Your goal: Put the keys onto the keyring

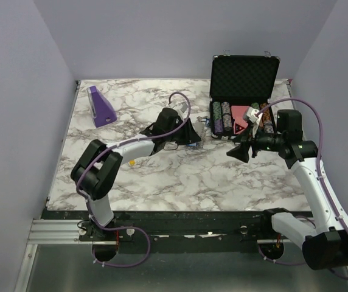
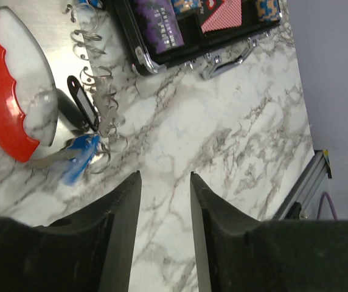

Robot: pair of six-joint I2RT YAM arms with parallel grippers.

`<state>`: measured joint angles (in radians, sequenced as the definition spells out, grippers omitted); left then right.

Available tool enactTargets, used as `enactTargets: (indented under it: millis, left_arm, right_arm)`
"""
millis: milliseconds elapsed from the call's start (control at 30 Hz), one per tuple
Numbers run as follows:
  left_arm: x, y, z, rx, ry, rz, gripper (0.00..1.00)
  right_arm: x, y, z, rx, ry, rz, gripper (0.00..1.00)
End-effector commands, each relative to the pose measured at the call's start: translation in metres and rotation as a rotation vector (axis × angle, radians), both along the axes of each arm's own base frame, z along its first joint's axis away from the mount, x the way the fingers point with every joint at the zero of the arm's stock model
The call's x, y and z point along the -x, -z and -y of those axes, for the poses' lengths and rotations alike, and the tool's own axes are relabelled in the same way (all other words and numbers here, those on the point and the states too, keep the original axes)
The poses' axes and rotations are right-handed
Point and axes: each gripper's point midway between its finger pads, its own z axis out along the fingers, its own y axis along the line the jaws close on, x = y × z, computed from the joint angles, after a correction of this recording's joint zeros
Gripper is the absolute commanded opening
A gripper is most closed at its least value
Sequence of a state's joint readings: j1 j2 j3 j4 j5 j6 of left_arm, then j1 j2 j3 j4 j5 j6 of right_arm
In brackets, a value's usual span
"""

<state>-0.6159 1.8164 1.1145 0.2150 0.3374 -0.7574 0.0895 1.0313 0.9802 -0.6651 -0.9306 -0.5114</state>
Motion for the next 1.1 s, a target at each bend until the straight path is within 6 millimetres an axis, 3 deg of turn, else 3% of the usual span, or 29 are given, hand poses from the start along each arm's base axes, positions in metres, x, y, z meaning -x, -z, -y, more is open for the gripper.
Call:
enactTargets:
  millis: [0, 133, 267, 300, 333, 367, 467, 533, 667, 733, 867, 1067]
  left_arm:
    - [0.015, -0.034, -0.025, -0.045, -0.013, 0.121, 0.5]
    - [0.026, -0.056, -0.047, -0.094, -0.02, 0.235, 0.59]
    - [0.034, -0.1, -0.087, -0.184, -0.095, 0.458, 0.66]
    - [0.04, -0.117, -0.099, -0.189, -0.114, 0.523, 0.74]
    - [0.046, -0.134, -0.112, -0.19, -0.146, 0.581, 0.96]
    - [0.054, -0.153, -0.124, -0.173, -0.178, 0.628, 0.99]
    - [0.079, -0.197, -0.162, -0.017, -0.242, 0.679, 0.99]
    - [0.091, -0.213, -0.185, 0.028, -0.249, 0.677, 0.99]
    - [0.115, -0.207, -0.218, -0.154, -0.24, 0.641, 0.99]
    - [0.123, -0.2, -0.232, -0.232, -0.257, 0.635, 0.99]
    - [0.141, -0.189, -0.243, -0.271, -0.262, 0.665, 0.99]
    - [0.159, -0.18, -0.25, -0.243, -0.289, 0.67, 0.99]
  right_arm:
    - [0.001, -0.006, 0.003, -0.011, 0.013, 0.033, 0.72]
    - [0.002, -0.006, 0.003, -0.016, 0.016, 0.026, 0.74]
    - [0.004, -0.013, 0.002, -0.02, 0.003, -0.003, 0.74]
    - [0.0, -0.018, 0.003, -0.013, 0.02, -0.006, 0.74]
    - [-0.004, -0.021, 0.005, -0.005, 0.04, -0.014, 0.74]
    - [-0.011, -0.027, 0.008, 0.002, 0.078, -0.022, 0.74]
    - [-0.033, -0.048, 0.018, -0.01, 0.227, -0.044, 0.75]
    - [-0.046, -0.064, 0.024, -0.041, 0.328, -0.04, 0.79]
    - [-0.072, -0.1, 0.049, -0.14, 0.614, 0.002, 1.0]
    - [-0.081, -0.112, 0.067, -0.157, 0.754, 0.022, 1.0]
    - [-0.08, -0.128, 0.074, -0.18, 0.807, 0.037, 1.0]
    - [-0.077, -0.136, 0.09, -0.216, 0.872, 0.043, 1.0]
